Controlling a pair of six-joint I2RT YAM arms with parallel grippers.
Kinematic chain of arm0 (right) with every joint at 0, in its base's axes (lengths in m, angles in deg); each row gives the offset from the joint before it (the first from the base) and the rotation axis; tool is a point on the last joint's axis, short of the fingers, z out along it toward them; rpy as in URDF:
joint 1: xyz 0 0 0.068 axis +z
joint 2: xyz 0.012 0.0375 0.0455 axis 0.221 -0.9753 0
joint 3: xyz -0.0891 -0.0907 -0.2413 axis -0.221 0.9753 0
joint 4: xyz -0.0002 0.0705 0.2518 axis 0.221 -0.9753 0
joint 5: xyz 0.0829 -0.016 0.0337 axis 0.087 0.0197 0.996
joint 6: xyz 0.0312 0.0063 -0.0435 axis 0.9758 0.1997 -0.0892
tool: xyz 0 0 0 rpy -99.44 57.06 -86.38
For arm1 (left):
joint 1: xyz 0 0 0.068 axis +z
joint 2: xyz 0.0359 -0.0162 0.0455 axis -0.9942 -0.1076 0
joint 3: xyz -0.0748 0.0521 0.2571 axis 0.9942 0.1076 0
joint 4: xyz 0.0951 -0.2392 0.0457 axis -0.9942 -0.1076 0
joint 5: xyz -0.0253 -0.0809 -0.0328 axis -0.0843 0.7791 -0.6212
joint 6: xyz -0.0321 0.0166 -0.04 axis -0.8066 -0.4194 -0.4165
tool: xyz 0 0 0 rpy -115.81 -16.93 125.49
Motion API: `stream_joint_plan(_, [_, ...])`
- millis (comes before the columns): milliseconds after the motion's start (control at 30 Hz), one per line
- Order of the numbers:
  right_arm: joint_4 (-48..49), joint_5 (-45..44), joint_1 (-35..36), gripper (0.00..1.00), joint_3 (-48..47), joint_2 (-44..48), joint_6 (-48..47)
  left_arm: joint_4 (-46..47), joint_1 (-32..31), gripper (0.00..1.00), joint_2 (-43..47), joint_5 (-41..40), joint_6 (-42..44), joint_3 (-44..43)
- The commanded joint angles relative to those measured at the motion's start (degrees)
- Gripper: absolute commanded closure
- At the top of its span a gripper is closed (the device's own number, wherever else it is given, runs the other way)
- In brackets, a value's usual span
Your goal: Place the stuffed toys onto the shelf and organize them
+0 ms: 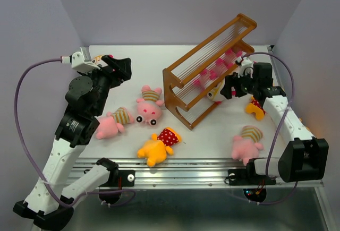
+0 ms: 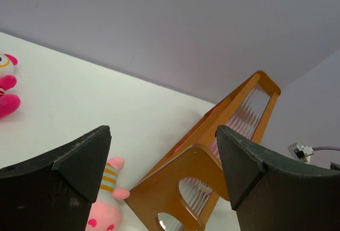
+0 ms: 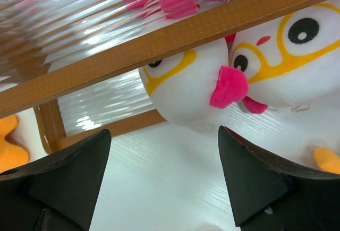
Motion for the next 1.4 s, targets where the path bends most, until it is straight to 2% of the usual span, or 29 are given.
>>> stream_joint_plan(0, [-10.9,2.03,0.49,0.13,-6.91,2.32,-6.38,-0.83,1.84,0.09,-2.62,0.76,1.46,-0.98])
stream_joint_plan(33, [-14.92,3.34,-1.34,0.12,-9.27,2.32,-8.92,-1.88,2.55,0.09,-4.63,1.63,1.72,-1.59])
stream_joint_plan(67, [-14.96,4.92,-1.36,0.12,-9.3,2.23,-10.25,-2.94,3.6,0.09,-5.87,1.64,1.81,-2.12])
stream_joint_plan(167, [-21.02,10.72,-4.6,0.12,-13.33,1.97,-12.89,-5.76,10.18,0.09,-10.34,6.81,2.25,-3.71])
stream_joint_plan(233, [-23.83,13.71,-6.36,0.12,-15.62,1.36,-13.07,-4.89,17.18,0.09,-12.03,14.18,2.25,-3.01])
stream_joint_plan(367, [-24.9,17.23,-7.68,0.12,-15.54,1.27,-11.06,-0.06,28.98,0.09,-17.3,25.96,-0.98,1.28])
stream_joint_plan(467, [-24.63,18.2,-8.21,0.12,-13.61,2.32,-10.35,3.45,36.11,0.09,-21.25,30.01,-3.45,4.45])
stream_joint_plan(567, [-24.54,18.56,-8.21,0.12,-12.81,2.76,-10.17,12.13,41.2,0.09,-26.6,33.45,-6.79,7.89])
stream_joint_plan(667, [-24.54,18.91,-8.74,0.11,-12.99,2.76,-10.09,18.91,43.59,0.09,-33.11,34.6,-9.17,8.86])
stream_joint_plan(800, [-24.37,19.96,-8.74,0.11,-12.9,2.67,-9.65,22.27,44.12,0.09,-41.81,32.5,-8.38,5.45])
stream_joint_plan(933, [-23.93,20.4,-9.27,0.11,-12.9,2.76,-9.12,18.86,44.39,0.11,-53.39,30.92,-6.28,-1.76])
stream_joint_plan(1067, [-23.49,21.02,-9.97,0.11,-13.25,2.76,-8.42,14.37,44.39,0.12,-60.63,27.05,-5.22,-7.83])
stream_joint_plan(1200, [-22.7,21.81,-10.5,0.11,-13.25,2.24,-7.54,12.61,44.48,0.28,-66.43,26.78,-5.39,-12.14])
stream_joint_plan(1233, [-22.61,21.9,-10.5,0.11,-13.69,1.97,-7.36,12.0,44.39,0.36,-68.7,26.86,-5.48,-14.15])
stream_joint_plan(1300, [-22.44,21.98,-10.5,0.11,-14.56,1.44,-7.27,11.12,44.39,0.46,-70.56,27.92,-5.48,-15.74])
stream_joint_plan(1333, [-22.52,22.07,-10.5,0.11,-15.09,1.01,-7.27,11.11,44.39,0.59,-71.18,28.62,-5.48,-16.19])
stream_joint_plan(1367, [-22.52,22.16,-10.5,0.11,-16.05,0.83,-7.27,11.38,44.39,0.65,-71.79,29.67,-5.31,-16.1])
